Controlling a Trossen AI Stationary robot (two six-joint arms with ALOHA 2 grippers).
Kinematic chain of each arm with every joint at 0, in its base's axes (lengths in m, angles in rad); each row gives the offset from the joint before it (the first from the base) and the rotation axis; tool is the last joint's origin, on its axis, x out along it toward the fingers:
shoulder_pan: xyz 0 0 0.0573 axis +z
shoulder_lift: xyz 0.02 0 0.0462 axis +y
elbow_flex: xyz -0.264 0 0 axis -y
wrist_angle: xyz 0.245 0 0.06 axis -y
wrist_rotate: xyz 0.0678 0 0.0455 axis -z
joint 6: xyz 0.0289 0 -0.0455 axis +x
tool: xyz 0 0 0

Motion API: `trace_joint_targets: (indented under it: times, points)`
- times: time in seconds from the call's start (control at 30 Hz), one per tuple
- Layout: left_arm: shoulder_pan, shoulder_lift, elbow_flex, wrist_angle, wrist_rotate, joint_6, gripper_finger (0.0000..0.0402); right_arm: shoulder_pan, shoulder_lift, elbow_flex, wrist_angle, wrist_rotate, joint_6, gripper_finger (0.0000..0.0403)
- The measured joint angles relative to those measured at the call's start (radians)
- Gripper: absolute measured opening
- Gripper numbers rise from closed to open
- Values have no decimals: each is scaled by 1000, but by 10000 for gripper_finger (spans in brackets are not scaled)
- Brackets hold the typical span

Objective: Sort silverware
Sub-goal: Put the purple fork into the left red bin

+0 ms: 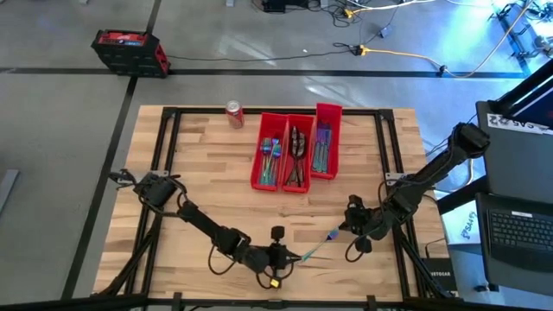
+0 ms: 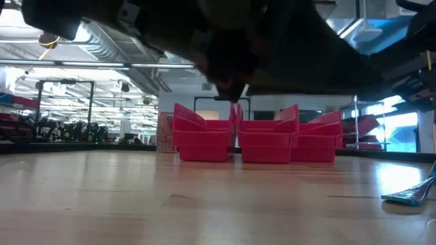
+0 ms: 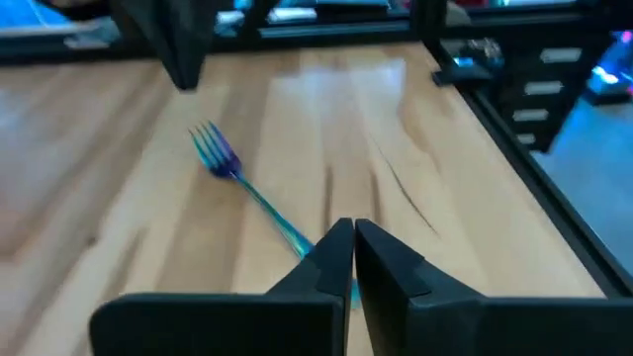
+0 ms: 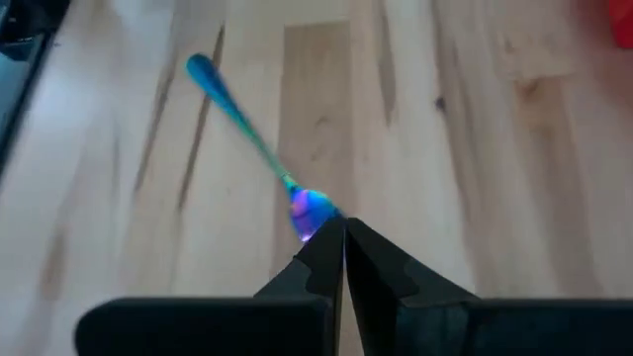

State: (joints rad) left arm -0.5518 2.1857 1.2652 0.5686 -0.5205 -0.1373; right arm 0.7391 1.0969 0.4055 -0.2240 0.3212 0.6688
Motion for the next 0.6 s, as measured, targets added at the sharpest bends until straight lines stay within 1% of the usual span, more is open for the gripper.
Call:
trace_joint_targets:
  times: [0.13,0.33,0.43,0.6]
  points:
    - [-3,0,0,24,-12,30,0,0,7,-35,35,6,-15,0]
    - [-2,0,0,22,-16,7,0,0,18,-69,134,1,-51,0]
    - [-2,0,0,24,-17,4,0,0,41,-79,174,1,-70,0]
    - [-2,0,0,23,-17,-24,0,0,101,-79,179,-21,-69,0]
